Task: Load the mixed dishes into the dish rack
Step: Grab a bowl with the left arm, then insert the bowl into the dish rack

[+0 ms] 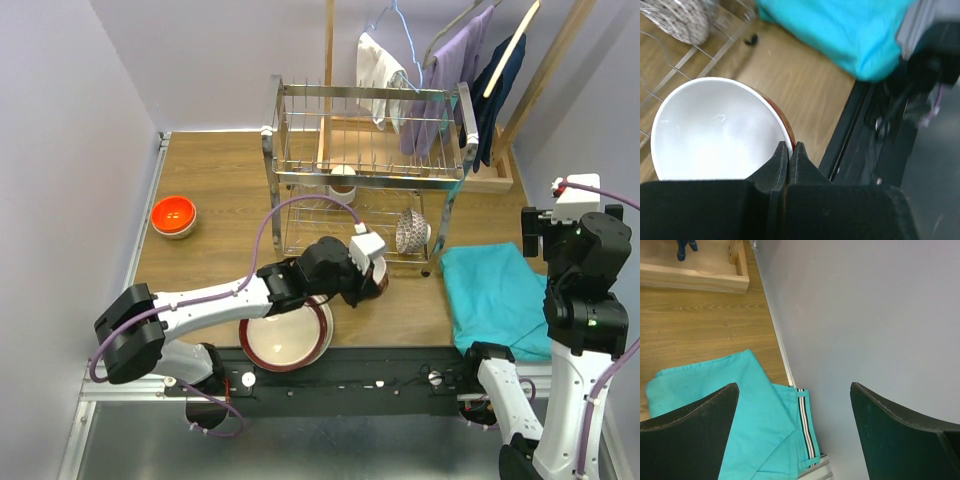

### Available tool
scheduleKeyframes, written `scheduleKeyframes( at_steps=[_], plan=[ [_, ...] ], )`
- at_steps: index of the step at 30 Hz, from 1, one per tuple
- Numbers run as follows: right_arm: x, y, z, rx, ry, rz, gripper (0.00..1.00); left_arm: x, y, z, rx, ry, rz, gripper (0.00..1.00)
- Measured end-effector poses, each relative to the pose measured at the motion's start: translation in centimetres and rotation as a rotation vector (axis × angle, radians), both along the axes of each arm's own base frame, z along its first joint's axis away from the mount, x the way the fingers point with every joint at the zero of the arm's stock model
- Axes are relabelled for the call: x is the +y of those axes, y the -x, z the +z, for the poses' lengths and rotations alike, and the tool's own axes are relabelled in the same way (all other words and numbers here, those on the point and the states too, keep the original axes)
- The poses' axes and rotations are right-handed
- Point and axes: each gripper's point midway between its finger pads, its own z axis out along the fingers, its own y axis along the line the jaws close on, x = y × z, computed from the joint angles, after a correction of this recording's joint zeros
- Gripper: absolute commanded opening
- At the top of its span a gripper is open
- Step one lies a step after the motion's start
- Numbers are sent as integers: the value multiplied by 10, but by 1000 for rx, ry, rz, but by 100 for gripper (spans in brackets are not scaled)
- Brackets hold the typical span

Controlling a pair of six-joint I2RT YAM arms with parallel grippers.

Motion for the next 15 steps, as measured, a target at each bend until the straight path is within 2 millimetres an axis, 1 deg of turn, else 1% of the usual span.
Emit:
scheduleKeyframes(
  at_steps=[4, 6, 8, 10, 11, 15],
  plan=[
    [-1, 0, 1, 23, 9, 0, 100, -4, -27, 24, 57, 128, 119, 0],
    [-3, -3, 1, 35, 10, -3, 100, -7, -40, 36, 83, 201, 165, 0],
    [-3, -7, -1, 52, 10, -2, 100, -11, -51, 44, 107, 262, 199, 0],
    [-4, -10, -4, 64, 9, -1, 100, -14, -60, 46, 127, 296, 224, 0],
    [-5, -13, -6, 76, 5, -2, 100, -16, -70, 43, 152, 319, 250, 0],
    [-6, -20, -13, 104, -5, -4, 100, -24, -90, 29, 211, 367, 298, 0]
  ],
)
